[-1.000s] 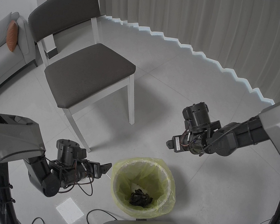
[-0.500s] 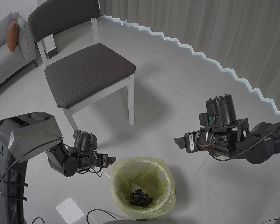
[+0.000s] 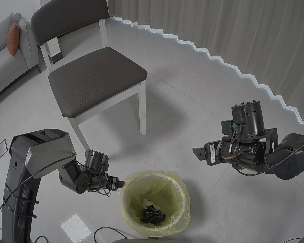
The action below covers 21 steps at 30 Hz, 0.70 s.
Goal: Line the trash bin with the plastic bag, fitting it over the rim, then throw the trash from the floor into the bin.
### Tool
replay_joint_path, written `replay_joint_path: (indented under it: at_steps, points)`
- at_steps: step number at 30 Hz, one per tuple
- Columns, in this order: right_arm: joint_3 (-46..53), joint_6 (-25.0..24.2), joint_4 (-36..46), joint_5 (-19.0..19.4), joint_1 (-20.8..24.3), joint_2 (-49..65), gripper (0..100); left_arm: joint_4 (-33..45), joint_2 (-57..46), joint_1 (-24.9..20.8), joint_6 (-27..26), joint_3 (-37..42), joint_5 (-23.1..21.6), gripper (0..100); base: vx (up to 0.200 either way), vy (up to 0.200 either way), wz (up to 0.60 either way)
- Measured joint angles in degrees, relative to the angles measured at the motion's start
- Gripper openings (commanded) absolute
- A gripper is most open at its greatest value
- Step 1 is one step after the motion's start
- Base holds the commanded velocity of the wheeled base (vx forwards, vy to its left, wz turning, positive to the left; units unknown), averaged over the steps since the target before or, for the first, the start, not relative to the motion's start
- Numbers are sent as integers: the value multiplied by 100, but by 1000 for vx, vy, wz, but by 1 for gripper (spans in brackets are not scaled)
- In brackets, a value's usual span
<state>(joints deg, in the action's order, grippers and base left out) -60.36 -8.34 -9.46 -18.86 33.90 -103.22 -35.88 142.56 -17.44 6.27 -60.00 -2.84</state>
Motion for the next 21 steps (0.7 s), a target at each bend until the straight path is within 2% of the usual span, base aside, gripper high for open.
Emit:
replay_joint_path:
  at_steps: [7, 17, 21]
  points:
    - [82, 60, -33, 15, 0, 30, 100, 506, 113, -41, -189, -450, -66, 100, 0, 0, 0]
    - [193, 88, -118, 48, -50, 33, 100, 1374, 367, -179, -219, -1626, -79, 100, 0, 0, 0]
    - [217, 101, -165, 63, -89, 24, 100, 1481, 510, -204, -197, -2020, -88, 100, 0, 0, 0]
